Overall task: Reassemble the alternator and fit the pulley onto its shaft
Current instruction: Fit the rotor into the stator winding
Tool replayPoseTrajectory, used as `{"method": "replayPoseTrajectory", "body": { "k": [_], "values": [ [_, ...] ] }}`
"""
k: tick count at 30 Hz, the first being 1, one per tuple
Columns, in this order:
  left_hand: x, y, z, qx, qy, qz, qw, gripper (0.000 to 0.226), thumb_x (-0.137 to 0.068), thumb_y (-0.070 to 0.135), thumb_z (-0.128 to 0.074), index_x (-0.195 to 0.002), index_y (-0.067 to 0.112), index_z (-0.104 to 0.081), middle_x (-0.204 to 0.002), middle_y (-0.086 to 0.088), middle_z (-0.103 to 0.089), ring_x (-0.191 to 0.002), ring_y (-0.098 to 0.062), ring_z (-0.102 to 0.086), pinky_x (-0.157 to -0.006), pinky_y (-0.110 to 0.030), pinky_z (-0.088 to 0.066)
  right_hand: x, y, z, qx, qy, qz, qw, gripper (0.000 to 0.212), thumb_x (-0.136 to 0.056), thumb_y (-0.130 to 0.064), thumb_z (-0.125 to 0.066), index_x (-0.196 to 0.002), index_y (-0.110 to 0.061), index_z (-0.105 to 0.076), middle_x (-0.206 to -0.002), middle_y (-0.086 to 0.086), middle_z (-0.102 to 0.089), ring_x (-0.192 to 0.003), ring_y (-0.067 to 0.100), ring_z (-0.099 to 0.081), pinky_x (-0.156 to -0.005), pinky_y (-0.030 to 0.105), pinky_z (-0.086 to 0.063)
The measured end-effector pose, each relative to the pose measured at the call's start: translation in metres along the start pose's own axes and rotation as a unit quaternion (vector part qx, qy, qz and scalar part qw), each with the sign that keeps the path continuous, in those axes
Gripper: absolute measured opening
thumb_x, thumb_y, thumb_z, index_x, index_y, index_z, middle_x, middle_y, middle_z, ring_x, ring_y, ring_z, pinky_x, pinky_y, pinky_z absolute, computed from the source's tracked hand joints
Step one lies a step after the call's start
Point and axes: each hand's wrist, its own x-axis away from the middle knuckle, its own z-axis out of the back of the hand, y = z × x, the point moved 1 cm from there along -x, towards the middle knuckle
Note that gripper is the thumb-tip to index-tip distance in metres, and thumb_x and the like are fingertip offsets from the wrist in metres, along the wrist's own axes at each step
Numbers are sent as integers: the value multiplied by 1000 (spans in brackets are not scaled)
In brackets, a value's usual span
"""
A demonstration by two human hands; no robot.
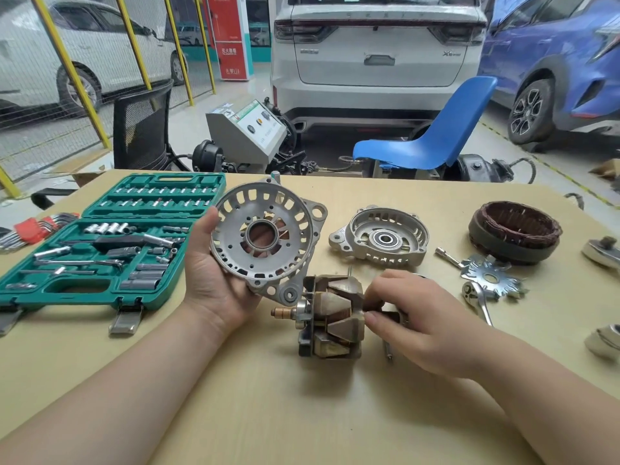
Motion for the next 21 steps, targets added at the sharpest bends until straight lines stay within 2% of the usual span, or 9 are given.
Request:
{"method": "replayPoseTrajectory", "body": {
  "k": [3, 5, 7, 9, 11, 13, 16, 19, 21],
  "values": [
    [-4, -3, 1, -10, -7, 7, 1000, 59, -90, 60, -67, -127, 16, -79, -137, -15, -72, -127, -37, -69, -114, -61, -49, -2, 10, 17, 55, 35, 15, 998, 24, -101, -42, -52, -93, -25, -68, -84, -19, -58, -88, 6, -55, -79, 26, -44],
    [-5, -6, 1, -12, -3, 20, 1000, 57, -93, 61, -64, -127, 17, -79, -138, -15, -71, -131, -37, -67, -116, -61, -47, -4, 28, 32, 87, 114, -26, 989, 22, -100, -37, -57, -94, -21, -71, -87, -15, -64, -91, 14, -59, -82, 35, -48],
    [-5, -8, 0, -15, 1, 37, 999, 55, -94, 62, -62, -123, 18, -81, -136, -13, -73, -130, -36, -68, -113, -59, -50, -4, 53, 48, 128, 204, -120, 963, 14, -98, -30, -64, -98, -18, -72, -97, -6, -69, -103, 23, -60, -92, 43, -47],
    [-4, -9, -3, -22, 2, 45, 999, 54, -95, 63, -60, -117, 20, -84, -131, -11, -75, -122, -34, -72, -106, -55, -56, 1, 80, 63, 162, 254, -243, 922, 19, -93, -28, -68, -109, -17, -73, -118, 4, -69, -121, 31, -53, -106, 48, -40],
    [-2, -9, -5, -28, 6, 50, 998, 52, -95, 63, -60, -113, 21, -85, -128, -9, -77, -116, -32, -75, -101, -52, -60, 7, 105, 76, 185, 259, -341, 885, 37, -91, -38, -70, -124, -21, -69, -140, 10, -58, -134, 36, -43, -113, 53, -34],
    [-1, -9, -8, -31, 15, 55, 998, 49, -93, 61, -63, -112, 22, -85, -126, -8, -77, -112, -32, -76, -93, -51, -63, 14, 124, 85, 190, 241, -410, 859, 62, -86, -55, -72, -139, -26, -58, -153, 13, -46, -142, 39, -34, -117, 58, -32],
    [3, -10, -13, -15, 25, 69, 997, 49, -89, 62, -67, -106, 21, -87, -122, -8, -79, -104, -31, -79, -67, -42, -66, 19, 143, 87, 140, 220, -464, 846, 93, -75, -71, -76, -152, -28, -43, -160, 13, -35, -148, 37, -26, -120, 58, -30],
    [5, -9, -15, -6, 33, 71, 997, 62, -91, 74, -62, -103, 19, -88, -117, -9, -80, -97, -32, -80, -53, -36, -63, 17, 154, 84, 120, 257, -467, 837, 102, -69, -75, -77, -152, -28, -42, -160, 13, -33, -149, 38, -25, -119, 59, -31],
    [4, -9, -15, -19, 41, 62, 997, 73, -86, 84, -58, -104, 20, -88, -118, -10, -80, -100, -33, -80, -57, -41, -65, 14, 161, 83, 112, 289, -475, 824, 104, -67, -76, -79, -151, -27, -42, -161, 14, -31, -148, 40, -26, -120, 58, -30]
  ]
}}
